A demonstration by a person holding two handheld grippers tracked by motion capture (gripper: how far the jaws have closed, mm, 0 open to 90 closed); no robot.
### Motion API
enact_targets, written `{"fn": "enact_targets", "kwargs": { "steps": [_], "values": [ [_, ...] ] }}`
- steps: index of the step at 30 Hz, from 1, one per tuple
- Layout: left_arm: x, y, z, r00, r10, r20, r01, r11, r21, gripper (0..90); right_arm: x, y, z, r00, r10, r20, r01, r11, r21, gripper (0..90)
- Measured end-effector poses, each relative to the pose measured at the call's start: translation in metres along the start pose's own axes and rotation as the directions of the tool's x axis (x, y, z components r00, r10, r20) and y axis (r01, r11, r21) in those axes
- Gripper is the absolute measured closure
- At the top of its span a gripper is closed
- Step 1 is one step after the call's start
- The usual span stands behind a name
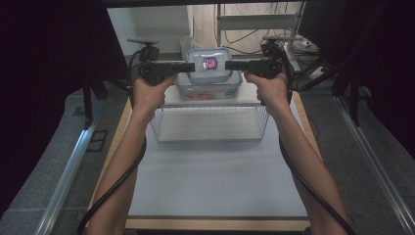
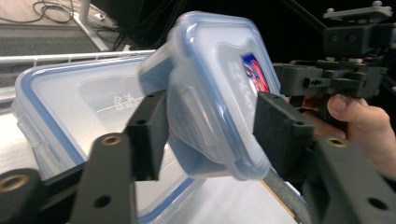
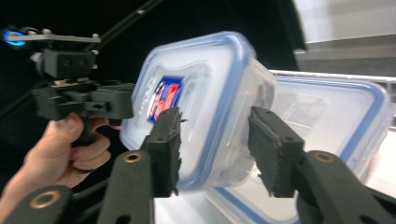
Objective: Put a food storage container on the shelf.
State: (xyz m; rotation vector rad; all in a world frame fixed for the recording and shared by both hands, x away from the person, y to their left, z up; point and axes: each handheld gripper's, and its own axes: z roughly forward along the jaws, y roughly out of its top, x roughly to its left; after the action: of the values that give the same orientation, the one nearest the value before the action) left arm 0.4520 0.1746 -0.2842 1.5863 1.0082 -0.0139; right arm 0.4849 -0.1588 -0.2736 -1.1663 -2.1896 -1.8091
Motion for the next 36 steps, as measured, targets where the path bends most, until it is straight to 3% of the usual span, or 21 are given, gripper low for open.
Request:
{"fn": "enact_targets", "kwargs": {
  "steps": [4, 7, 9, 16, 18, 19, 20, 23, 27, 31, 33, 36],
  "values": [
    [0.005, -0.001, 0.002, 0.9997, -0.022, 0.012, 0.023, 0.9996, -0.016, 42.7, 0.000, -0.001, 0.004, 0.9998, -0.006, 0.019, 0.006, 1.000, -0.002, 52.3],
    [0.005, 0.000, 0.003, 0.9996, -0.010, -0.028, 0.009, 0.9999, -0.013, 38.5, -0.002, -0.001, 0.004, 0.9998, -0.002, 0.021, 0.002, 1.000, -0.009, 51.0],
    [0.004, 0.000, 0.003, 0.9997, -0.005, -0.022, 0.005, 0.9997, -0.026, 37.2, -0.002, -0.002, 0.003, 0.9998, 0.005, 0.018, -0.005, 0.999, -0.034, 51.0],
    [-0.008, -0.004, -0.007, 0.9949, 0.080, -0.062, -0.084, 0.9948, -0.058, 38.0, 0.002, -0.004, -0.003, 0.9971, -0.061, 0.046, 0.063, 0.997, -0.041, 48.9],
    [-0.014, -0.008, -0.011, 0.9887, 0.125, -0.082, -0.130, 0.9893, -0.065, 41.8, 0.004, -0.005, -0.005, 0.9954, -0.081, 0.052, 0.083, 0.996, -0.043, 48.2],
    [-0.014, -0.008, -0.011, 0.9887, 0.125, -0.082, -0.130, 0.9893, -0.065, 43.7, 0.004, -0.005, -0.005, 0.9954, -0.081, 0.052, 0.083, 0.996, -0.043, 48.2],
    [-0.019, -0.012, -0.013, 0.9821, 0.160, -0.099, -0.167, 0.9839, -0.064, 43.7, 0.005, -0.006, -0.006, 0.9940, -0.095, 0.055, 0.097, 0.994, -0.043, 47.8],
    [-0.027, -0.020, -0.017, 0.9655, 0.227, -0.128, -0.237, 0.9692, -0.067, 54.7, 0.008, -0.009, -0.009, 0.9885, -0.135, 0.067, 0.138, 0.990, -0.041, 46.6],
    [-0.033, -0.033, -0.020, 0.9460, 0.283, -0.157, -0.295, 0.9537, -0.058, 69.1, 0.013, -0.015, -0.015, 0.9774, -0.188, 0.098, 0.192, 0.981, -0.034, 53.9],
    [-0.031, -0.042, -0.016, 0.9358, 0.311, -0.165, -0.318, 0.9482, -0.012, 83.8, 0.018, -0.025, -0.019, 0.9597, -0.236, 0.152, 0.239, 0.971, -0.003, 71.7],
    [-0.029, -0.045, -0.012, 0.9355, 0.314, -0.163, -0.317, 0.9483, 0.004, 88.6, 0.019, -0.030, -0.019, 0.9569, -0.254, 0.141, 0.255, 0.967, 0.014, 81.8],
    [-0.026, -0.046, -0.007, 0.9388, 0.308, -0.155, -0.310, 0.9507, 0.012, 89.7, 0.020, -0.037, -0.014, 0.9518, -0.283, 0.118, 0.281, 0.959, 0.038, 88.6]
  ]
}}
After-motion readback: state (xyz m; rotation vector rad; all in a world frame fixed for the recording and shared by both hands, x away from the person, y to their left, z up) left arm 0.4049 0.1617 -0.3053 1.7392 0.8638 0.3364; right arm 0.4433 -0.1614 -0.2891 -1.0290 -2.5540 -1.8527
